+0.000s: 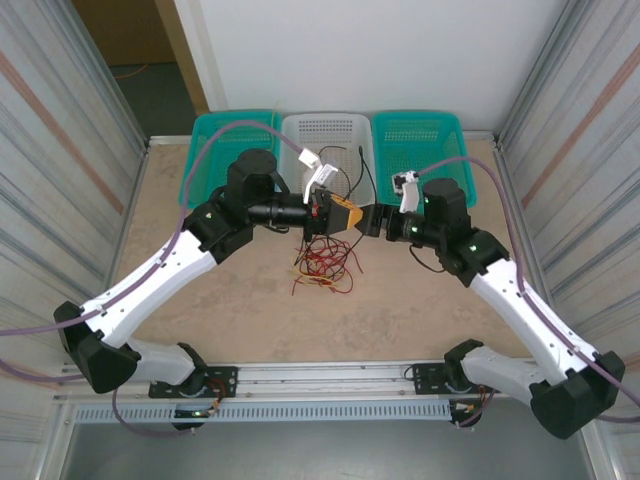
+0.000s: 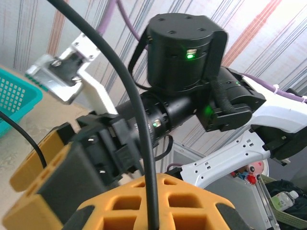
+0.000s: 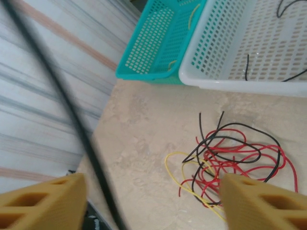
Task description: Untangle the cables
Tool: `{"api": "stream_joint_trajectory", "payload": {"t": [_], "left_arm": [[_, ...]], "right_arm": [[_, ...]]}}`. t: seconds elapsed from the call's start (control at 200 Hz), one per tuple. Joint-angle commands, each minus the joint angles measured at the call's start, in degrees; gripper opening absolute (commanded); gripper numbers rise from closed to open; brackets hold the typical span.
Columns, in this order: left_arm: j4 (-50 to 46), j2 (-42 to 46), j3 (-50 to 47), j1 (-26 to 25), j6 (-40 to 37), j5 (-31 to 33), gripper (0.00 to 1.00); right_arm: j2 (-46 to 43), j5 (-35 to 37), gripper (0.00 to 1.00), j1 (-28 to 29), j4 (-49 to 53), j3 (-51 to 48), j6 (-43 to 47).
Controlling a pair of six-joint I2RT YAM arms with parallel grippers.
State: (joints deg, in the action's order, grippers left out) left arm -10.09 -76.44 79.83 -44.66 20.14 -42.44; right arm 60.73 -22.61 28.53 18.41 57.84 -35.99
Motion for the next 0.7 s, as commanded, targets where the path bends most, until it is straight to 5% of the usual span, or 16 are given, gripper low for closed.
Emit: {"api": "stream_joint_trajectory", "payload": {"t": [0.0, 0.105, 0.301, 0.696], "left_arm": [[1.4, 2.0, 2.1, 0.3, 0.6, -1.6, 0.0], [-0.1, 2.6, 2.8, 0.4, 0.0, -1.6, 0.0], [-5.5, 5.2, 3.1, 1.1, -3.2, -0.3, 0.0], [-10.9, 11.9, -2.5, 10.6, -3.9, -1.9, 0.0]], "right_arm": [[1.5, 1.5, 0.49, -0.2, -2.0, 0.3, -0.7], [1.8, 1.1, 0.28, -2.5, -1.9, -0.4, -1.6], [0.6, -1.5, 0.11, -9.7, -1.0, -2.4, -2.9], [-0.9, -6.5, 0.07, -23.0, 3.0, -2.3, -3.1]]}}
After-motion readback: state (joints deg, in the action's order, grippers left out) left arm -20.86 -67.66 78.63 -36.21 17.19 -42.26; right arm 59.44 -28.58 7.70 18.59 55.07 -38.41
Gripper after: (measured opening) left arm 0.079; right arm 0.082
